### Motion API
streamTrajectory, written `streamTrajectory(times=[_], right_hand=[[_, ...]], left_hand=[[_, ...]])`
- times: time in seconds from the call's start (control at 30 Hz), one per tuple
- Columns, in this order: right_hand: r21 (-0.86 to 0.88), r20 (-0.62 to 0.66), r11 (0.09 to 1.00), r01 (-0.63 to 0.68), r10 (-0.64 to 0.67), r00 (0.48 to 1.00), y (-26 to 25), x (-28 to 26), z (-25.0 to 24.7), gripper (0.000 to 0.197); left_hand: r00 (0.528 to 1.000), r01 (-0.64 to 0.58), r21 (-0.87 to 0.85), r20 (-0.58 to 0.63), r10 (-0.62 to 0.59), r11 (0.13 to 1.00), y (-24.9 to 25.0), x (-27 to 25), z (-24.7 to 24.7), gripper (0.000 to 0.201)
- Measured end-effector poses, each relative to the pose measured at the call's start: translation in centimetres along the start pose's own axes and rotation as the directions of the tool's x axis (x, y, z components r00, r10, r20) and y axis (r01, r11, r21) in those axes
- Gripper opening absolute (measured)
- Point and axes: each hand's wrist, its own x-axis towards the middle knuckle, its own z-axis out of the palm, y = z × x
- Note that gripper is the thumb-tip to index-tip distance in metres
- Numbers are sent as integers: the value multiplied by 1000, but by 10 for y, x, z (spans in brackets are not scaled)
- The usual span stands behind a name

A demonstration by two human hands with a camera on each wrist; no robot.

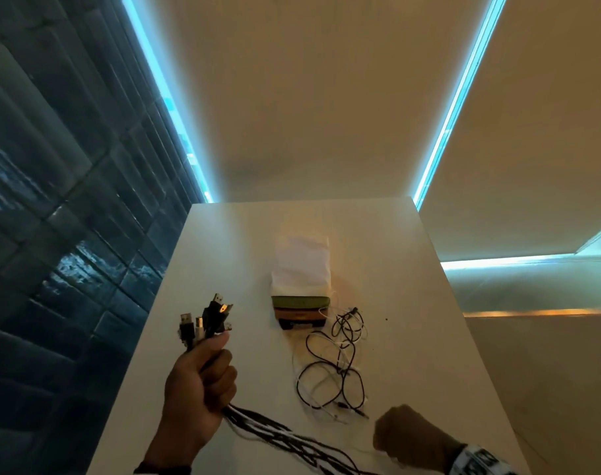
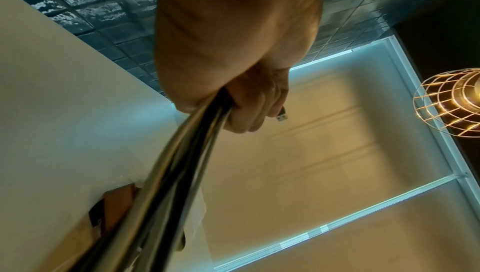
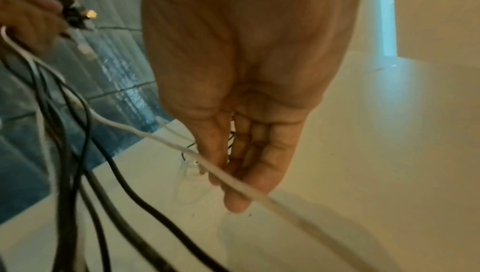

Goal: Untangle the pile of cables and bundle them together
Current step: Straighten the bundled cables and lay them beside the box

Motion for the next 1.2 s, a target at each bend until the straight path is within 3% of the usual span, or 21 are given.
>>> streamTrajectory(times=[0.03,0.07,0.13,0.17,0.33,0.47,0.67,0.77,0.87,0.97,1.1,1.2], right_hand=[[72,-23,997,24,-23,999,-30,18,1,24],[125,-128,985,-117,133,983,-75,20,-10,24],[152,-120,987,-48,67,991,-85,33,-13,22],[119,-182,993,22,0,983,-90,36,-14,21],[147,-317,989,34,14,948,-104,55,-18,38],[123,-335,992,25,18,942,-103,78,-15,34],[-58,-403,998,-9,-15,915,-116,95,-10,31],[-77,-414,996,43,-72,908,-119,97,-14,24],[21,-455,994,105,-84,887,-119,94,-21,19],[243,-542,947,210,-47,839,-125,83,-39,12],[496,-647,788,364,57,760,-136,70,-74,13],[637,-612,646,421,91,786,-143,59,-100,20]], left_hand=[[1000,14,12,-10,-14,1000,-1,-1,2,20],[1000,12,29,-15,-12,1000,-2,-1,2,20],[999,14,30,-31,-13,999,-4,0,1,21],[999,19,22,-28,-19,1000,-4,-2,2,22],[998,37,28,-45,-35,999,-4,-1,0,21],[997,41,41,-65,-38,998,-5,0,-3,19],[996,48,71,-82,-42,996,-7,3,-6,20],[996,45,78,-79,-38,996,-8,4,-8,17],[997,33,77,-77,-27,996,-8,4,-10,15],[998,25,89,-66,-19,996,-11,8,-15,15],[998,-1,142,-59,9,990,-18,16,-16,27],[998,-14,199,-55,25,980,-26,23,-12,34]])
